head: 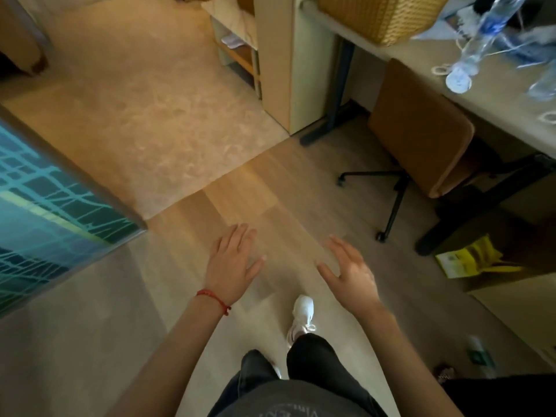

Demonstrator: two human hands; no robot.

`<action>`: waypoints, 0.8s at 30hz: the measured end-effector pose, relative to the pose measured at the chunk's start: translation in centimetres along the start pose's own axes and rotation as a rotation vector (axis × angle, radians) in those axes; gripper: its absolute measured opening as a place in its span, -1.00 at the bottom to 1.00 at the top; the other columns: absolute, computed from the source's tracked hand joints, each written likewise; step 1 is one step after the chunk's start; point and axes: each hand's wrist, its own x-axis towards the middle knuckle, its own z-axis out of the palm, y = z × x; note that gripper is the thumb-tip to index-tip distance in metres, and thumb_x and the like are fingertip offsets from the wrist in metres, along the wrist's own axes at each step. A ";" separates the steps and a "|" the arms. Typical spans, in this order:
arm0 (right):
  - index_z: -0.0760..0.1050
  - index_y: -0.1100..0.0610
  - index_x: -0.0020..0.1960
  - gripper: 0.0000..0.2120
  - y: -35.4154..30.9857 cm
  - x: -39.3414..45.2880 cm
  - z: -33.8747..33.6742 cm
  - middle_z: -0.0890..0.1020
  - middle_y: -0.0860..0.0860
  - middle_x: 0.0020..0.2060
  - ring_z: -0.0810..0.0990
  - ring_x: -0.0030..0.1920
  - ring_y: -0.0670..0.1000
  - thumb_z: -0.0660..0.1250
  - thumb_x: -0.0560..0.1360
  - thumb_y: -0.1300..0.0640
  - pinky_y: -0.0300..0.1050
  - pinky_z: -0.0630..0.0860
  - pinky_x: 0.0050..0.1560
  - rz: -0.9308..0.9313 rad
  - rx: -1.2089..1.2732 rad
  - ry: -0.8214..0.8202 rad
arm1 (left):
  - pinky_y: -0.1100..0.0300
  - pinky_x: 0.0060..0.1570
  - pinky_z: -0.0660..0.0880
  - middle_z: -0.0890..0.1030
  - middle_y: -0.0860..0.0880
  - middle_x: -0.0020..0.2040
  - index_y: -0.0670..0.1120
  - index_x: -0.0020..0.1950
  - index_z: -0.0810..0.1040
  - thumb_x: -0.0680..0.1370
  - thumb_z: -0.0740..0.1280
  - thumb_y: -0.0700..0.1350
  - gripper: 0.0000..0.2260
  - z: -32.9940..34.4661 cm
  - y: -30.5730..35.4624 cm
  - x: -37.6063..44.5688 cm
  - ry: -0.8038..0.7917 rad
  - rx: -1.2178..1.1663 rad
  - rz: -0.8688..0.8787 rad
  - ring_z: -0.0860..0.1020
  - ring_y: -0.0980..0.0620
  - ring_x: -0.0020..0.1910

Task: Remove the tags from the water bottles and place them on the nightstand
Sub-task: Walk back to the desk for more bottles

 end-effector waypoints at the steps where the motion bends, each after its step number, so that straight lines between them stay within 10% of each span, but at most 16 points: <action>1: 0.30 -0.01 0.39 -0.53 0.5 1.6 -0.3 0.30 -0.07 0.43 0.24 0.41 -0.04 0.23 0.52 -0.09 -0.06 0.29 0.30 0.006 -0.006 0.006 | -0.07 0.34 0.22 0.35 -0.19 0.40 -0.17 0.37 0.33 0.52 0.07 0.15 -0.46 0.3 0.1 2.0 -0.001 0.001 0.012 0.24 -0.15 0.43; 24: 0.38 0.05 0.33 -0.55 16.1 23.3 -16.6 0.39 0.00 0.38 0.32 0.38 0.03 0.28 0.50 -0.09 0.02 0.44 0.21 0.468 -0.014 0.486 | -0.20 0.30 0.30 0.38 -0.22 0.38 -0.21 0.32 0.40 0.49 0.34 -0.05 -0.55 4.1 18.2 41.2 -0.075 -0.095 0.641 0.29 -0.20 0.40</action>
